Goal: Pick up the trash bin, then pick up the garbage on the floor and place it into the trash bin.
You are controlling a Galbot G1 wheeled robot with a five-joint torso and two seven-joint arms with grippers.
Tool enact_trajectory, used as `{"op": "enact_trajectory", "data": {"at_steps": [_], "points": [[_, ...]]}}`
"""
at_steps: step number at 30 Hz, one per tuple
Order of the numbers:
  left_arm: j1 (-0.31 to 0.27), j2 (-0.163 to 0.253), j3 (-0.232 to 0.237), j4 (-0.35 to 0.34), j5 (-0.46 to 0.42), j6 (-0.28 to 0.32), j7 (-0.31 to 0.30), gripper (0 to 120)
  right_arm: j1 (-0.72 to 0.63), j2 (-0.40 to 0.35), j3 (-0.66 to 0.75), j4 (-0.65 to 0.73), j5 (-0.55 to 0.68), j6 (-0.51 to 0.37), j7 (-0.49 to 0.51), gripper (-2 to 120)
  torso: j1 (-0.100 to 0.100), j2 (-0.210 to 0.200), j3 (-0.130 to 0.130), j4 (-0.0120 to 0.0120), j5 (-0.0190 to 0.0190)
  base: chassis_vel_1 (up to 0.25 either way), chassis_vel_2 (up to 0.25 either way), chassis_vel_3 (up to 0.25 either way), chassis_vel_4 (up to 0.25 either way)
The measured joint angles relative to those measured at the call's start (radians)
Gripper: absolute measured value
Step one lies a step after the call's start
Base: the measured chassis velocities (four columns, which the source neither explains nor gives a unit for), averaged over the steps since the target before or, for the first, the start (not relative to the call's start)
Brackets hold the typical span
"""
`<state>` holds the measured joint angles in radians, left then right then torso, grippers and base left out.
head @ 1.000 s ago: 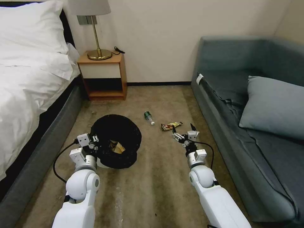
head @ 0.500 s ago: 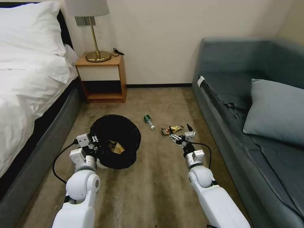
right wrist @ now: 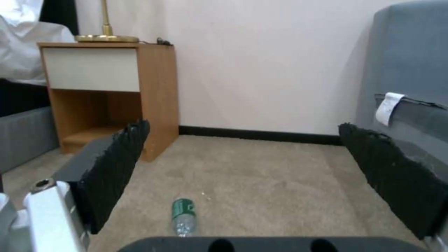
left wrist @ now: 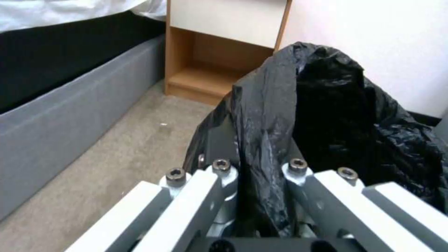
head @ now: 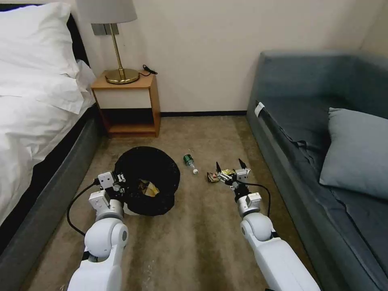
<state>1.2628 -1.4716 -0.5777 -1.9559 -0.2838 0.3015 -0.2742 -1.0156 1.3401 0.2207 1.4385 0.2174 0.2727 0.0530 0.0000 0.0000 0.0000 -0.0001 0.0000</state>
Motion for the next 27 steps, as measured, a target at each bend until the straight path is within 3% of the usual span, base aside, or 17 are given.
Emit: {"op": "enact_trajectory", "data": {"at_steps": [27], "points": [[0.003, 0.005, -0.015, -0.001, -0.013, -0.008, 0.004, 5, -0.016, 0.004, -0.002, -0.021, -0.020, 0.014, -0.008, 100, 0.000, 0.000, 0.000, 0.0002, 0.0000, -0.127, 0.128, 0.123, -0.131]]}}
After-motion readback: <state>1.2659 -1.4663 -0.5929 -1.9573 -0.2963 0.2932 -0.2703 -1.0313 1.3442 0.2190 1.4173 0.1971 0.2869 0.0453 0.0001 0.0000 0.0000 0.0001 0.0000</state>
